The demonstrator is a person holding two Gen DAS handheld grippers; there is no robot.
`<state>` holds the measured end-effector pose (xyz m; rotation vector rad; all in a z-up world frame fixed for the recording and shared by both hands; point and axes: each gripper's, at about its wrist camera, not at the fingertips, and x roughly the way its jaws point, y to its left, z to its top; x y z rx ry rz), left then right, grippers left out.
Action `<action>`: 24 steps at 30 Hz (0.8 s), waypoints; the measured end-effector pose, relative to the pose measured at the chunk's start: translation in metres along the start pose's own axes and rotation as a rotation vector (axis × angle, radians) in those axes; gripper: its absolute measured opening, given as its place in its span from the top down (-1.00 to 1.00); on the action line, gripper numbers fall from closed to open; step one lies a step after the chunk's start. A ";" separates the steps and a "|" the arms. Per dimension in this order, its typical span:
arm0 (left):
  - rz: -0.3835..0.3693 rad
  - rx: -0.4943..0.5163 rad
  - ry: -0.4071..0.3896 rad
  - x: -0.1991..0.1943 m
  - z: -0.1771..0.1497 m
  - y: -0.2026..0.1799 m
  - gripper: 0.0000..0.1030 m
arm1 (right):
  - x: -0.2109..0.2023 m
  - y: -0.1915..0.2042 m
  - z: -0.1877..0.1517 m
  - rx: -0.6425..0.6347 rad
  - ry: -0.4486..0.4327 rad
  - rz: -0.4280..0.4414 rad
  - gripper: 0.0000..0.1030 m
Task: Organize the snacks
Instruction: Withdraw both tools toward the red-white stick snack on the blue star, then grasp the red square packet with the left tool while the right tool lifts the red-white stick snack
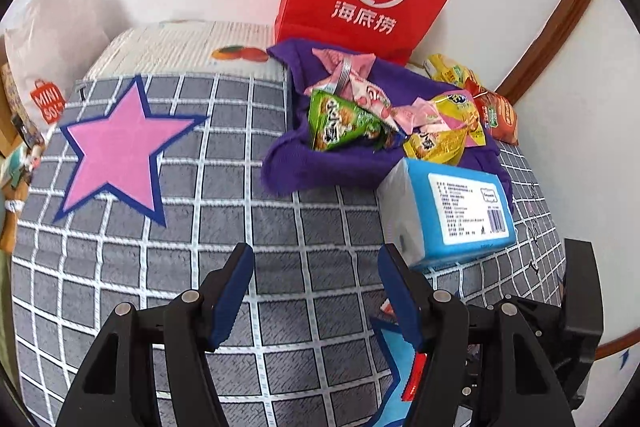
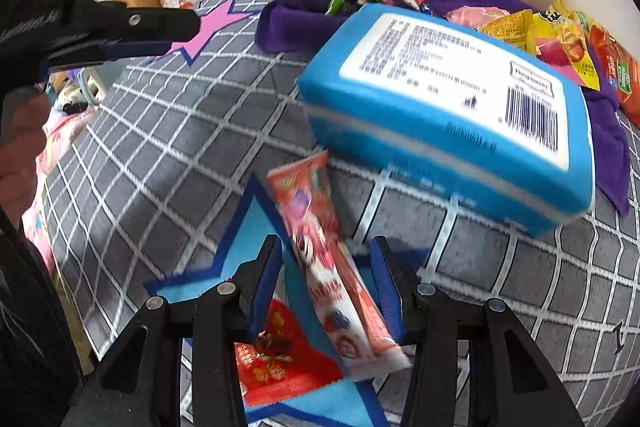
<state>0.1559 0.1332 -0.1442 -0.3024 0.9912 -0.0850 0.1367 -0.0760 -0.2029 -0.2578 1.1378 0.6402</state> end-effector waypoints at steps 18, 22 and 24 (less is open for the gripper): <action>0.006 0.075 0.070 0.006 -0.052 -0.019 -0.21 | -0.056 -0.005 -0.020 0.080 -0.229 -0.105 0.61; -0.035 0.106 0.094 0.012 -0.066 -0.035 -0.21 | -0.078 -0.024 -0.043 0.170 -0.256 -0.170 0.61; -0.056 0.136 0.127 0.019 -0.076 -0.045 -0.21 | -0.080 -0.038 -0.052 0.222 -0.248 -0.212 0.61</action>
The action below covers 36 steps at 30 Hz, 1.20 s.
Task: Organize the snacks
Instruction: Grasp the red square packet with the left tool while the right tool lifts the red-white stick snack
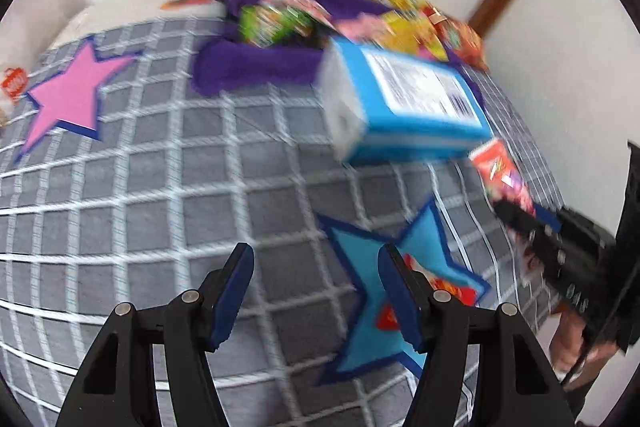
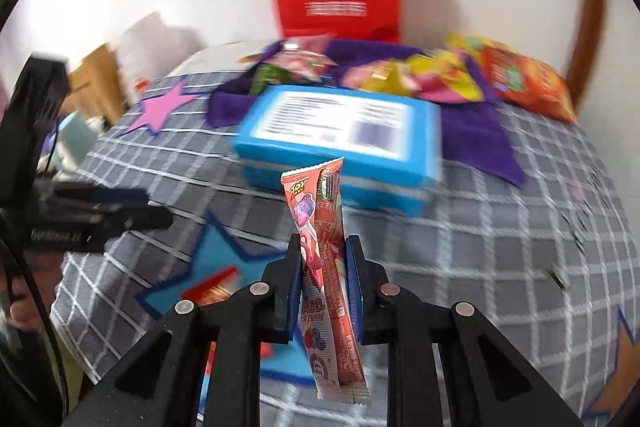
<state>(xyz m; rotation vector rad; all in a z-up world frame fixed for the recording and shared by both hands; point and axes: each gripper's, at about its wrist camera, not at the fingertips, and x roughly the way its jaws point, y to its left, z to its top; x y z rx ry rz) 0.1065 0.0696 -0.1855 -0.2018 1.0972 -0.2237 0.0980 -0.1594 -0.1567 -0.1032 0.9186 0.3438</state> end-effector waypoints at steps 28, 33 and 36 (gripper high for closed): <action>-0.036 0.121 0.032 0.021 -0.022 -0.049 -0.56 | 0.026 -0.057 -0.053 0.211 -0.067 -0.115 0.57; -0.069 0.137 0.016 0.021 -0.024 -0.050 -0.56 | 0.026 -0.057 -0.052 0.201 -0.067 -0.116 0.57; -0.096 0.154 0.022 0.021 -0.027 -0.052 -0.56 | 0.026 -0.057 -0.053 0.206 -0.071 -0.113 0.57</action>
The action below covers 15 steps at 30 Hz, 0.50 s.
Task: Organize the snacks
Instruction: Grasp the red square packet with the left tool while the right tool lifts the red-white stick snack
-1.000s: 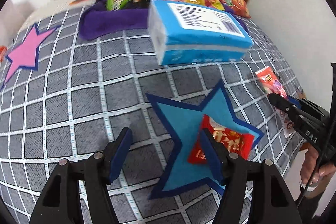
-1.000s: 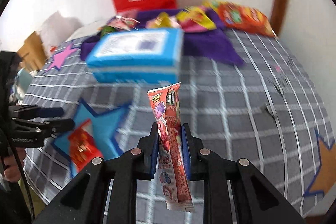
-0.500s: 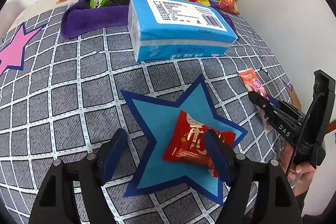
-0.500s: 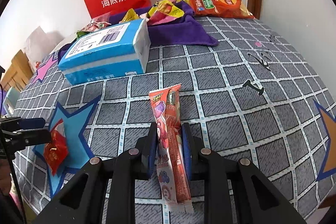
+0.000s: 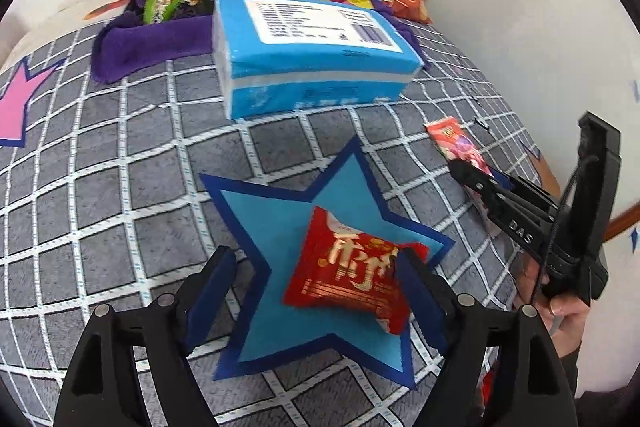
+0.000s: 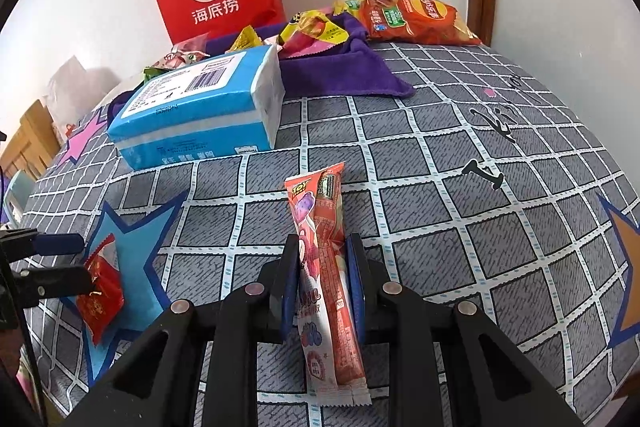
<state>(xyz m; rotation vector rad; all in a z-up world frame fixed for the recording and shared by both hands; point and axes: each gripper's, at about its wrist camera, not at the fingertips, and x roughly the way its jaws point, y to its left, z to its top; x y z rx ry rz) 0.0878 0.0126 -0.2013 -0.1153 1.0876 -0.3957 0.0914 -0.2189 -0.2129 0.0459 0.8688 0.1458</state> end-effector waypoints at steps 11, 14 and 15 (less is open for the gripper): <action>0.021 0.139 0.038 0.012 0.000 -0.026 -0.63 | 0.000 0.001 0.000 -0.016 0.002 0.000 0.52; 0.016 0.159 0.054 0.015 0.002 -0.028 -0.71 | 0.000 0.001 0.000 -0.010 0.002 0.005 0.52; 0.020 0.167 0.056 0.016 0.002 -0.029 -0.71 | 0.000 0.001 0.000 -0.009 0.002 0.006 0.52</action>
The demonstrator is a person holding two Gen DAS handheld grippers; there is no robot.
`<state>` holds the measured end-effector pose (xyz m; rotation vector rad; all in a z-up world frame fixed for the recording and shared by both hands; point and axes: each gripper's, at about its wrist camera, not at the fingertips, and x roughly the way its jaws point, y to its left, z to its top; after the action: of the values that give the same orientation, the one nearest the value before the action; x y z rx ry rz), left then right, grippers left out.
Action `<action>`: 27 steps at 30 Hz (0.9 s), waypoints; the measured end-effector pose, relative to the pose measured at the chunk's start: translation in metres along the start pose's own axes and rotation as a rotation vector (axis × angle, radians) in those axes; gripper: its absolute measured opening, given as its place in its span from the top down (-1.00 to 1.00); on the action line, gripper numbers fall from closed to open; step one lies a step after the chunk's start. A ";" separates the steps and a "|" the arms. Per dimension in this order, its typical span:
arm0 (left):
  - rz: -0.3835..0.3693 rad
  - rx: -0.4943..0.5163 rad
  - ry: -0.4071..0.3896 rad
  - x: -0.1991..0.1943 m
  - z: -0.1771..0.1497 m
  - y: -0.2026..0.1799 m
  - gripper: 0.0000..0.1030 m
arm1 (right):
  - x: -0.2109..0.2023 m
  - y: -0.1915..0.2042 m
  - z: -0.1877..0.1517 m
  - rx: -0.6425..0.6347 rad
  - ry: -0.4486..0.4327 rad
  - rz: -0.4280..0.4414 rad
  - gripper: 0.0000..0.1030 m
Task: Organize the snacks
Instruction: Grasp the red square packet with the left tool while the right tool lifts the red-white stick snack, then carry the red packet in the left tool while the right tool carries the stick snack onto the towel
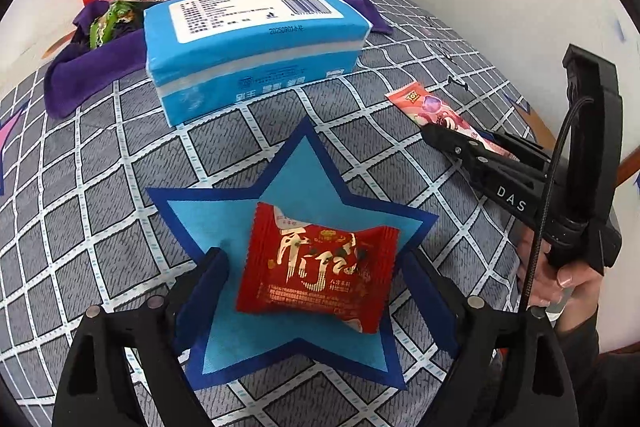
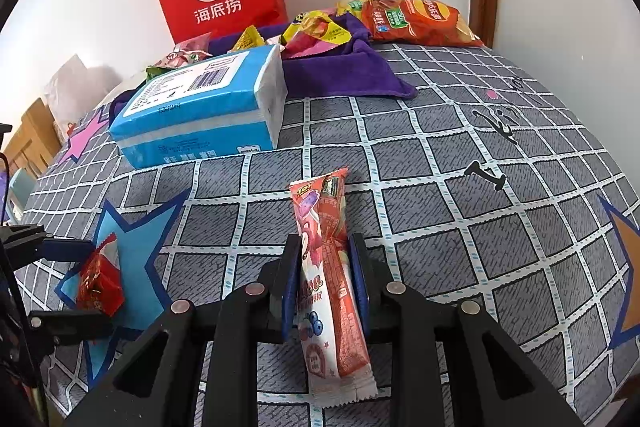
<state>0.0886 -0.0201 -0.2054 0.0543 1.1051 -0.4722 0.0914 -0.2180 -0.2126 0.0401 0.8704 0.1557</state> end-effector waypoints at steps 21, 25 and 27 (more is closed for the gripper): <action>0.137 0.051 -0.068 -0.003 -0.004 0.006 0.12 | -0.002 -0.005 -0.002 0.035 -0.006 0.031 0.52; 0.111 -0.006 -0.069 -0.007 -0.003 0.020 0.14 | -0.002 -0.004 -0.002 0.026 -0.008 0.020 0.52; 0.110 -0.021 -0.070 -0.007 -0.001 0.022 0.15 | -0.001 -0.001 -0.002 0.015 -0.008 0.005 0.54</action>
<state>0.0935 0.0024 -0.2040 0.0798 1.0329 -0.3614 0.0892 -0.2189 -0.2127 0.0567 0.8632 0.1533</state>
